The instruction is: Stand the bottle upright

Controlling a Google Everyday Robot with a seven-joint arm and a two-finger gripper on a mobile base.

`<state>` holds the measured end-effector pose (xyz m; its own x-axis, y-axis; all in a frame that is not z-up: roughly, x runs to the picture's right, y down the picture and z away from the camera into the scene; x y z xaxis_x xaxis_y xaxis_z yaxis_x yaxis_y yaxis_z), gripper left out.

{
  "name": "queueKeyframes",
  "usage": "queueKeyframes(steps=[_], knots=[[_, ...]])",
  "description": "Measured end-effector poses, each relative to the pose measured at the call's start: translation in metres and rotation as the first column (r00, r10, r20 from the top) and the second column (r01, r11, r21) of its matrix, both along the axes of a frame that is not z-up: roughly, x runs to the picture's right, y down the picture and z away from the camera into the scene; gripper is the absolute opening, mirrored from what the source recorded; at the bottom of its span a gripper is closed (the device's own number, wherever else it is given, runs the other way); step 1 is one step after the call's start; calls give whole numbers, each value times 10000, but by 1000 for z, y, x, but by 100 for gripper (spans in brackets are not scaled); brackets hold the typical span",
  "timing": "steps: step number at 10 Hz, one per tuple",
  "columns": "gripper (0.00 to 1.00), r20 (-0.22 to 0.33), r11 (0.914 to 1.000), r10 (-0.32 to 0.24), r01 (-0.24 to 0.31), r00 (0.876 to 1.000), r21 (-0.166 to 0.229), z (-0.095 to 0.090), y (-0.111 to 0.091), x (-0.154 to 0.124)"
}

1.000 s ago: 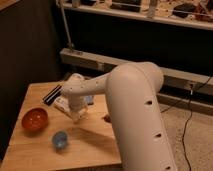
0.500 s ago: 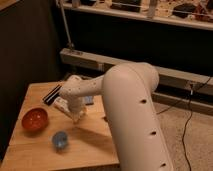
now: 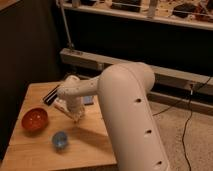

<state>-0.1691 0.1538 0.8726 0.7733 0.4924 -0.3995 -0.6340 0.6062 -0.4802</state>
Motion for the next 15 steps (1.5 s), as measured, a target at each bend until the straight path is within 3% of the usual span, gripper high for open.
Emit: queueKeyframes(steps=[2,4,6,9,15], knots=[[49,-43,10000,-21,21,10000,-19,0,-1,0],[30,-73,10000,-34,34,10000,-33,0,-3,0],[20,-96,10000,-33,32,9999,-56,0,-4,1],[20,-160,10000,-59,58,9999,-73,0,-5,3],[20,-309,9948,56,-24,9995,1015,-26,-44,7]])
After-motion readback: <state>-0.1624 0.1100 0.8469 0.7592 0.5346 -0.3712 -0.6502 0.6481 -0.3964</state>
